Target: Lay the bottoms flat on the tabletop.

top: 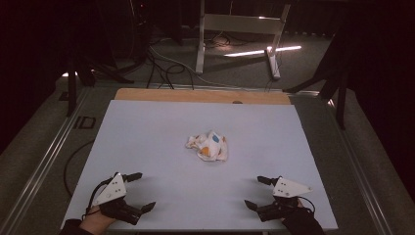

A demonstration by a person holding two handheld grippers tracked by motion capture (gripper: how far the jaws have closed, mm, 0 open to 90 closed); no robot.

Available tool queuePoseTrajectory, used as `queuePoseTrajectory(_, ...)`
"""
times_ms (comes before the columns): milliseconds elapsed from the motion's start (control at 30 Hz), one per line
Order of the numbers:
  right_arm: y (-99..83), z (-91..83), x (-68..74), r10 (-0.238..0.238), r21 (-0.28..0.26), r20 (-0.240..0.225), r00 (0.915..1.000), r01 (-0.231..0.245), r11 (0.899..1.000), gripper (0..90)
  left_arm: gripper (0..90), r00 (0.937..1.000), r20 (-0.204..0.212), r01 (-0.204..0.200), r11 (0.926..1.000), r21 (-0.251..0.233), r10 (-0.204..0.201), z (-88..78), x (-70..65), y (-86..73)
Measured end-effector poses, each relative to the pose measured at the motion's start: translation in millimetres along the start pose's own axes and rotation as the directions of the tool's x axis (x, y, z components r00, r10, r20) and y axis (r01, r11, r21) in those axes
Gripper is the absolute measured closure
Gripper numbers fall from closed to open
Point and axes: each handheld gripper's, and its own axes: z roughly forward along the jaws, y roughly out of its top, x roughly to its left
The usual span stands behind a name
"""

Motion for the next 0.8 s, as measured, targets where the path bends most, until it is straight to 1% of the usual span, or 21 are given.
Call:
queuePoseTrajectory(33,0.0,0.0,0.0,0.0,0.0,0.0,1.0,0.0,1.0,8.7,0.2,1.0,0.0,0.0,1.0,0.0,0.0,0.0,0.0,0.0)
queuePoseTrajectory(67,1.0,-1.8,-0.1,0.011,-0.008,-0.001,0.9999,-0.011,1.0,8.7,0.2,1.0,0.005,0.001,1.0,0.0,-0.001,-0.6,-0.9,0.3)
queuePoseTrajectory(167,1.7,-2.3,0.1,0.006,-0.011,-0.004,1.0,-0.006,1.0,8.7,0.2,1.0,0.006,0.0,1.0,-0.001,0.0,-1.9,-1.0,0.9)
queuePoseTrajectory(200,1.7,-2.2,0.3,0.008,-0.008,-0.007,0.9999,-0.008,1.0,8.7,0.1,1.0,0.007,0.002,1.0,-0.007,-0.002,-2.7,-1.1,1.3)
queuePoseTrajectory(233,2.4,-2.4,0.8,0.009,0.006,-0.011,0.9999,-0.009,1.0,8.7,0.2,1.0,0.006,0.001,0.9999,-0.014,-0.001,-3.8,-1.0,2.0)
queuePoseTrajectory(267,3.1,-2.7,0.8,0.002,0.013,-0.007,1.0,-0.001,1.0,8.7,0.2,1.0,0.006,0.001,0.9999,-0.014,-0.001,-3.8,-1.0,2.0)
queuePoseTrajectory(400,5.8,-3.5,2.5,-0.004,0.012,-0.009,1.0,0.004,1.0,8.7,0.2,1.0,0.008,0.0,0.9999,-0.015,0.0,-4.3,-0.8,2.5)
queuePoseTrajectory(500,7.7,-4.5,4.0,0.002,0.011,-0.018,0.9998,-0.001,1.0,8.7,0.1,0.9998,0.018,0.006,0.9998,-0.019,-0.005,-3.8,-0.7,3.9)
queuePoseTrajectory(533,11.0,-5.7,5.4,-0.012,0.023,-0.023,0.9997,0.012,1.0,8.7,0.2,0.9998,0.02,-0.005,0.9998,-0.018,0.005,-3.2,-1.8,4.7)
queuePoseTrajectory(667,14.2,-7.1,7.7,-0.006,0.02,-0.031,0.9995,0.006,1.0,8.7,0.2,0.9994,0.032,-0.01,0.9999,-0.009,0.01,-1.6,-4.6,6.7)
queuePoseTrajectory(700,17.2,-8.1,8.9,-0.001,0.015,-0.039,0.9992,0.001,1.0,8.8,0.1,0.9989,0.044,-0.014,0.9999,-0.005,0.014,-1.7,-6.8,9.5)
queuePoseTrajectory(733,17.2,-8.1,8.9,-0.001,0.015,-0.039,0.9992,0.001,1.0,8.8,0.1,0.9989,0.044,-0.014,0.9999,-0.005,0.014,-1.7,-6.8,9.5)
queuePoseTrajectory(767,21.9,-9.8,11.0,-0.011,0.018,-0.033,0.9994,0.011,1.0,9.1,0.1,0.9986,0.051,-0.016,0.9998,-0.008,0.017,-2.0,-7.7,11.4)
queuePoseTrajectory(800,24.1,-10.8,11.4,-0.013,0.014,-0.026,0.9996,0.014,1.0,9.2,0.1,0.9981,0.059,-0.018,0.9998,-0.007,0.019,-2.2,-9.1,15.5)
